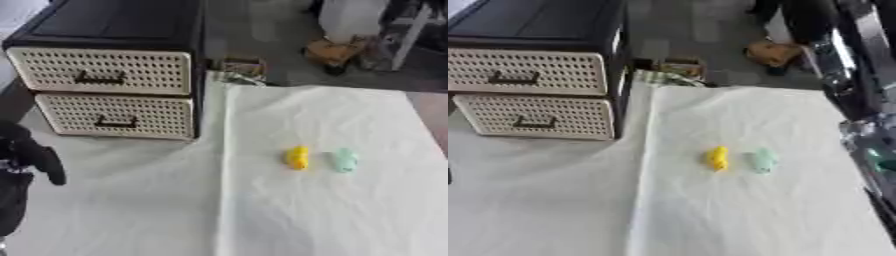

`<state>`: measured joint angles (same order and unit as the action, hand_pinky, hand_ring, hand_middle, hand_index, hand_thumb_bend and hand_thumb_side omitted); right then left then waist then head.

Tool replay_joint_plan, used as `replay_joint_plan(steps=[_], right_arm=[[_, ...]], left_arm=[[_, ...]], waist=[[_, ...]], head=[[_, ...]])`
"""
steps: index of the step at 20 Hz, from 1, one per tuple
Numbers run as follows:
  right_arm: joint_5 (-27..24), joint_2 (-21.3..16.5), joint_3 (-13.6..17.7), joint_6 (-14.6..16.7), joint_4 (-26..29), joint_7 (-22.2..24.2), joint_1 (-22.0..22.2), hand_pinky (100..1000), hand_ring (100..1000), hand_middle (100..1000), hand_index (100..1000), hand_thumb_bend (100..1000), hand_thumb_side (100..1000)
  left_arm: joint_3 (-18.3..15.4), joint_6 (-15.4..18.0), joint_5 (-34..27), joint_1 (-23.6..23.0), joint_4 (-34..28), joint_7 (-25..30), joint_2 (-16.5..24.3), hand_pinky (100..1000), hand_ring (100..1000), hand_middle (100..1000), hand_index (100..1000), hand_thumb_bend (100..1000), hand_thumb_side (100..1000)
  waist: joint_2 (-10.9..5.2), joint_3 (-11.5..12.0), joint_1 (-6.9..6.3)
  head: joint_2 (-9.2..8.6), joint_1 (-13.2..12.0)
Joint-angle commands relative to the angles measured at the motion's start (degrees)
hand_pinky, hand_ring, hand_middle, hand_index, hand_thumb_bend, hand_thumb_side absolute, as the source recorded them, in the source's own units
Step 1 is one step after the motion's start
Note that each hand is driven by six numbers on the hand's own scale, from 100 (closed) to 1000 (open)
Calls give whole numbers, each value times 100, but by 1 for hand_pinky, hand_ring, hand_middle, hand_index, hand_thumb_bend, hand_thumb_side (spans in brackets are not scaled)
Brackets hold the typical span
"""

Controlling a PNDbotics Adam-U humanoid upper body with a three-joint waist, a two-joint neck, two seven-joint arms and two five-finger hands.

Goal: Pick up objects from table and place into drawer.

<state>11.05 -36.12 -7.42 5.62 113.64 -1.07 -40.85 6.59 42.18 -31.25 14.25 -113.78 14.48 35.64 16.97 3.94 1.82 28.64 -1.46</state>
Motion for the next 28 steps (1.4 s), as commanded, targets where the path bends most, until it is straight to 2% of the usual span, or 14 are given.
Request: replay_joint_plan(steps=[1,2,3,4,5,7,9,11,17,18,20,24,25,28], right_arm=[[114,-259,175,25,95,235,-45,830,793,395,868,513,1000],[115,-262,185,30,95,259,-44,830,793,395,868,513,1000],[144,-309,186,10,95,300,2,828,790,368,863,523,1000],[200,-402,215,12,95,360,94,828,790,368,863,523,1000],[261,-506,270,36,95,395,201,827,787,367,861,515,1000],[328,-630,369,125,95,375,378,827,786,369,860,510,1000],[345,-660,411,191,95,332,445,827,786,369,860,509,1000],[337,-676,476,221,95,238,483,825,783,382,858,491,1000],[209,-634,649,223,95,-184,534,823,776,411,853,458,1000],[168,-617,683,217,95,-268,543,823,776,413,853,456,1000],[85,-575,763,208,95,-440,564,821,773,430,850,441,1000],[-32,-519,810,219,95,-775,580,820,772,433,849,439,1000],[-38,-495,812,215,95,-835,593,818,769,450,846,429,1000],[-123,-459,1035,233,95,-1070,704,816,768,458,843,424,1000]], left_arm=[[-190,122,665,70,-81,-381,248,387,512,637,863,100,551],[-164,144,814,71,-81,-497,246,387,512,637,863,100,551],[-193,185,932,117,-81,-539,290,292,436,555,859,100,269],[-276,248,1032,201,-81,-518,381,292,436,555,859,100,269],[-378,313,1118,264,-81,-469,487,224,368,509,854,100,244],[-624,345,1287,305,-81,-328,735,114,261,463,836,100,252],[-888,236,1454,297,-81,-168,1000,103,251,458,834,100,255],[-993,94,1615,262,-81,-9,1260,100,195,387,845,105,408],[-714,-367,2082,380,-81,458,2019,100,234,413,908,105,408],[-640,-452,2167,429,-81,543,2157,100,230,406,920,105,408],[-524,-624,2339,522,-81,715,2437,100,168,331,936,105,408],[-502,-958,2690,675,-81,1066,3008,100,155,320,939,105,408],[-544,-994,2779,708,-81,1155,3152,100,100,100,907,105,408],[-756,-1205,3042,926,-81,1417,3465,100,100,100,875,105,408]], waist=[[-122,-1,-25],[-122,-3,-26],[-141,27,-71],[-150,65,-113],[-151,103,-155],[-145,138,-207],[-137,125,-226],[-122,118,-283],[-95,59,-334],[-90,45,-332],[-75,13,-330],[-54,-47,-289],[-47,-63,-285],[-21,-97,-293]], head=[[37,-77],[37,-82],[68,-112],[86,-106],[98,-91],[105,-91],[104,-125],[109,-158],[109,-276],[97,-296],[77,-346],[53,-432],[53,-449],[62,-489]])
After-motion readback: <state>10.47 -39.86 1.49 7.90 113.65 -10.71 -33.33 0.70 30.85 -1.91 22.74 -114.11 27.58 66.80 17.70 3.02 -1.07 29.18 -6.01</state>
